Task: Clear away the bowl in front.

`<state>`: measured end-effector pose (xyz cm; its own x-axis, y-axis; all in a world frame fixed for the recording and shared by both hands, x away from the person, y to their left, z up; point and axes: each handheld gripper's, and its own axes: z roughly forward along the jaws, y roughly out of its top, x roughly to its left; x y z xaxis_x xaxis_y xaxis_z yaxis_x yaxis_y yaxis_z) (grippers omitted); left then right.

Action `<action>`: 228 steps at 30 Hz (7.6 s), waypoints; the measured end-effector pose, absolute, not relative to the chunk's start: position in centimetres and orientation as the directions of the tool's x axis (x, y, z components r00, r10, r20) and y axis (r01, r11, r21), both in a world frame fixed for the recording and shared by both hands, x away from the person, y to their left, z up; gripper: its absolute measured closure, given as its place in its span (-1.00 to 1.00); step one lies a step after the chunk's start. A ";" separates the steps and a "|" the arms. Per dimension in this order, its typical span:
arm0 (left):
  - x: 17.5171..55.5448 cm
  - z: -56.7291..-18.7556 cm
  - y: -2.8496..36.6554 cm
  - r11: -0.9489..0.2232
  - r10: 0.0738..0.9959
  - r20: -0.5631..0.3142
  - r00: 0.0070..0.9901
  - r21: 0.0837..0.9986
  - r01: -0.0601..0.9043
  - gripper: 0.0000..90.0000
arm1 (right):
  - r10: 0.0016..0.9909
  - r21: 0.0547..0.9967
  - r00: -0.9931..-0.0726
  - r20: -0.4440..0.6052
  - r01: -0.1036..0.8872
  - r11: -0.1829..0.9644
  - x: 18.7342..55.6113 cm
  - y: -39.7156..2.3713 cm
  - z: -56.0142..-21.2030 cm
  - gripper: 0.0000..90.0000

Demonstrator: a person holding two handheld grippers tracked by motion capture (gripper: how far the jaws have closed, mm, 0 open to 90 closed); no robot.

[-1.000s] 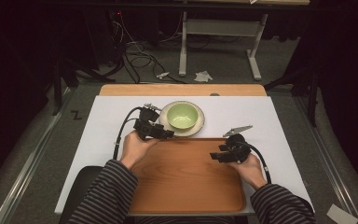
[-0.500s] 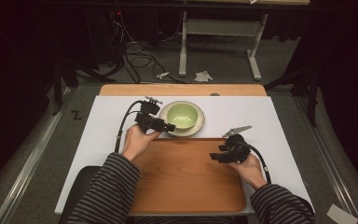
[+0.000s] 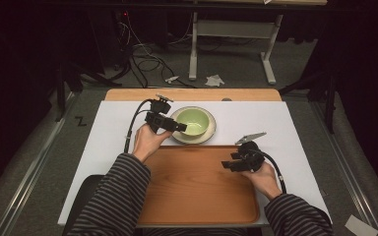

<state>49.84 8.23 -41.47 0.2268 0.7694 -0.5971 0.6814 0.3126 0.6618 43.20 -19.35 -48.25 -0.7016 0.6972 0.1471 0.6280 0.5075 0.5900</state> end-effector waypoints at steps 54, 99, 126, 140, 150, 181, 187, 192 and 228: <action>57.4 -43.8 6.6 0.250 0.871 -0.479 0.107 0.621 0.743 -0.27 | 0.689 0.587 -0.711 0.142 0.621 0.519 43.2 -19.2 -48.3 -0.03; 58.9 -47.6 5.5 0.253 0.891 -0.454 0.016 0.526 0.812 0.66 | 0.679 0.586 -0.719 0.146 0.616 0.527 43.0 -19.0 -48.3 -0.03; 58.6 -46.8 5.4 0.260 0.875 -0.483 0.038 0.533 0.805 0.86 | 0.683 0.588 -0.715 0.149 0.619 0.520 43.1 -19.1 -48.3 -0.03; 58.1 -45.9 5.2 0.250 0.863 -0.501 0.066 0.537 0.806 0.86 | 0.680 0.589 -0.719 0.144 0.615 0.524 43.1 -19.1 -48.3 -0.03; 57.8 -45.3 5.6 0.246 0.857 -0.510 0.080 0.539 0.806 0.86 | 0.681 0.589 -0.718 0.145 0.615 0.523 43.1 -19.1 -48.3 -0.03; 56.1 -43.0 5.9 0.225 0.818 -0.554 0.154 0.556 0.801 0.86 | 0.683 0.588 -0.717 0.140 0.615 0.526 43.0 -19.1 -48.3 -0.03; 55.8 -42.5 5.9 0.220 0.810 -0.563 0.165 0.553 0.804 0.86 | 0.685 0.584 -0.713 0.151 0.623 0.520 43.1 -19.1 -48.3 -0.03; 55.6 -42.4 5.9 0.214 0.809 -0.563 0.171 0.553 0.805 0.86 | 0.683 0.588 -0.717 0.141 0.616 0.524 43.1 -19.1 -48.3 -0.03; 52.0 -40.3 7.3 0.200 0.776 -0.588 0.228 0.573 0.795 0.86 | 0.685 0.586 -0.714 0.146 0.620 0.521 43.0 -19.1 -48.3 -0.03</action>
